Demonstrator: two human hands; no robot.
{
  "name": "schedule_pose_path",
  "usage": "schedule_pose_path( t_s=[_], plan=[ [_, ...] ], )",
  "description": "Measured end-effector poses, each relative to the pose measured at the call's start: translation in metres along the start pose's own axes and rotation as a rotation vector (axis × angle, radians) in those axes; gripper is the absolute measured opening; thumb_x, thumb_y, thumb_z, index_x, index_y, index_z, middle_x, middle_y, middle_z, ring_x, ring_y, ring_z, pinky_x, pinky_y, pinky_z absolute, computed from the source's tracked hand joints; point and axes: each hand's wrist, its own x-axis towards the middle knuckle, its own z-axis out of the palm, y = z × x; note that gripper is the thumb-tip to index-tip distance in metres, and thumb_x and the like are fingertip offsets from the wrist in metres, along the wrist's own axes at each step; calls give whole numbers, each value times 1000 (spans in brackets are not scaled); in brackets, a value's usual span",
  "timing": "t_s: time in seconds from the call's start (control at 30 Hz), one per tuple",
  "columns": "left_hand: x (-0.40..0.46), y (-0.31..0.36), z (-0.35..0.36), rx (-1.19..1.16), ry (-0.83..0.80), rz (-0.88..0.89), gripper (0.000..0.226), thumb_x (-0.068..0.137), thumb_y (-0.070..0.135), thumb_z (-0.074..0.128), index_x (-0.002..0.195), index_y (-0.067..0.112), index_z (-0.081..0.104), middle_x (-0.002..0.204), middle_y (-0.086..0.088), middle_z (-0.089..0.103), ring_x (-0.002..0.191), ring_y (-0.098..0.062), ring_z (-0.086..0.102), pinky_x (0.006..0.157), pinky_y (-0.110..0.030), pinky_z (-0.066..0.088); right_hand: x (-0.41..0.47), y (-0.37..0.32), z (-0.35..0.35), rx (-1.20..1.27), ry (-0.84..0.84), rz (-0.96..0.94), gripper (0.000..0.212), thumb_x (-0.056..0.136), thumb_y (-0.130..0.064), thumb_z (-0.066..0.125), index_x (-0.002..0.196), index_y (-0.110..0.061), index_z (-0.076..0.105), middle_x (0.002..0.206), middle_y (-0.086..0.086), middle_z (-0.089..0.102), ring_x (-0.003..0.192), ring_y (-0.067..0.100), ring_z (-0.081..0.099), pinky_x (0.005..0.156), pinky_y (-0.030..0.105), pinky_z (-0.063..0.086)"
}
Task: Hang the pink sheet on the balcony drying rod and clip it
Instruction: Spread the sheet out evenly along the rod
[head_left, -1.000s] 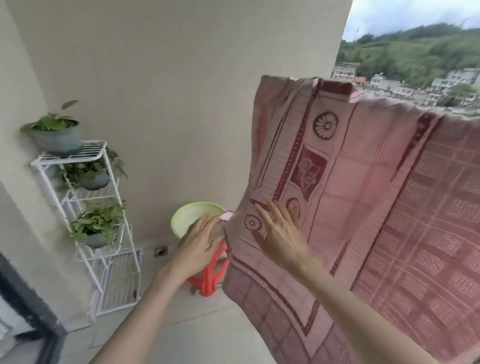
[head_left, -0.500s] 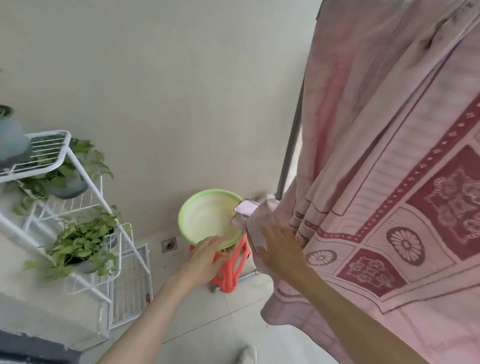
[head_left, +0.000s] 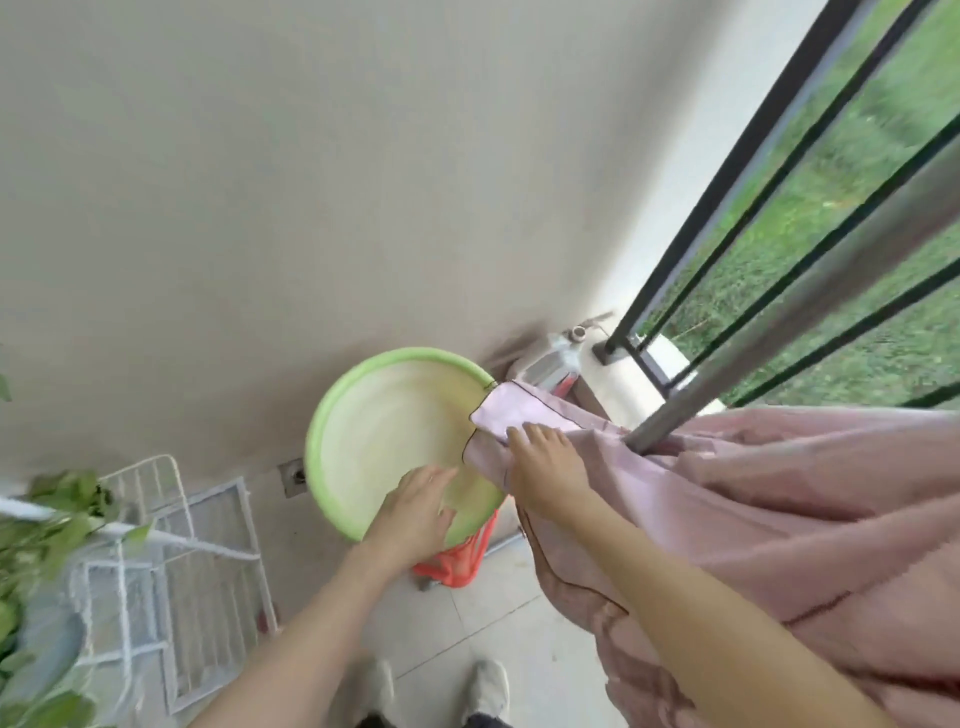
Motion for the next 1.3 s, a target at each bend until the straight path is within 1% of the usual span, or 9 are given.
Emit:
schedule_pose_path(
  t_s=[0.1, 0.2, 0.3, 0.43, 0.53, 0.67, 0.8, 1.07, 1.3],
  plan=[
    [67, -17, 25, 37, -95, 36, 51, 93, 20, 45, 141, 16, 28, 148, -2, 27, 136, -20, 25, 108, -32, 26, 49, 14, 45, 7, -73, 35, 38, 38, -9, 79, 70, -7, 59, 66, 11, 60, 61, 31, 61, 58, 32, 52],
    [132, -39, 56, 65, -123, 90, 58, 90, 13, 46, 143, 18, 22, 150, -3, 21, 136, -23, 25, 108, -36, 27, 86, 29, 99, -61, -244, 153, 51, 77, -17, 61, 123, 0, 47, 122, 16, 52, 117, 33, 47, 102, 43, 33],
    [189, -59, 90, -53, -143, 111, 73, 85, 9, 50, 146, 17, 11, 153, -8, 12, 139, -26, 20, 110, -36, 27, 102, 42, 148, -133, -357, 354, 77, 83, -32, 57, 142, -6, 16, 143, 9, 31, 130, 27, 33, 103, 45, 27],
    [222, -53, 116, -879, -339, -207, 111, 63, 32, 74, 144, 19, 0, 136, 5, 35, 126, -15, 41, 88, -29, 45, 107, 46, 177, -196, -200, 407, 46, 69, -29, 73, 111, -15, 60, 103, 4, 64, 95, 21, 61, 76, 32, 44],
    [234, -36, 122, -1072, -295, -315, 68, 61, 21, 71, 123, 10, 47, 121, -11, 61, 93, -17, 62, 70, -32, 54, 107, 48, 167, -209, -237, 467, 39, 35, -43, 86, 63, -25, 66, 63, -4, 63, 62, 11, 63, 54, 24, 43],
    [248, -11, 91, -928, -142, -255, 46, 74, 10, 61, 118, 6, 51, 120, -12, 59, 106, -23, 56, 84, -30, 45, 107, 61, 140, -81, 3, 565, 48, 19, -13, 87, 54, -13, 53, 50, 4, 55, 41, 23, 55, 35, 24, 38],
    [240, 1, 49, -715, -406, 27, 78, 90, 5, 52, 148, 15, 0, 153, 0, 16, 141, -13, 16, 107, -20, 18, 102, 61, 103, 46, 26, 599, 22, 58, -16, 70, 72, -5, 57, 65, 14, 62, 56, 32, 61, 52, 35, 47],
    [163, 27, -40, -459, -256, 142, 50, 92, 16, 52, 139, 14, 35, 144, -7, 39, 133, -18, 34, 104, -23, 27, 43, 26, 3, 91, 39, 525, 54, 85, -23, 55, 134, -11, 38, 133, 8, 47, 124, 27, 44, 105, 44, 28],
    [67, 91, -126, -463, -125, 399, 39, 92, 15, 51, 130, 17, 46, 132, 1, 51, 121, -15, 47, 101, -28, 36, -43, -4, -114, -3, 300, 578, 60, 69, -28, 74, 123, -12, 53, 120, 9, 61, 110, 27, 60, 93, 45, 46]
  ],
)
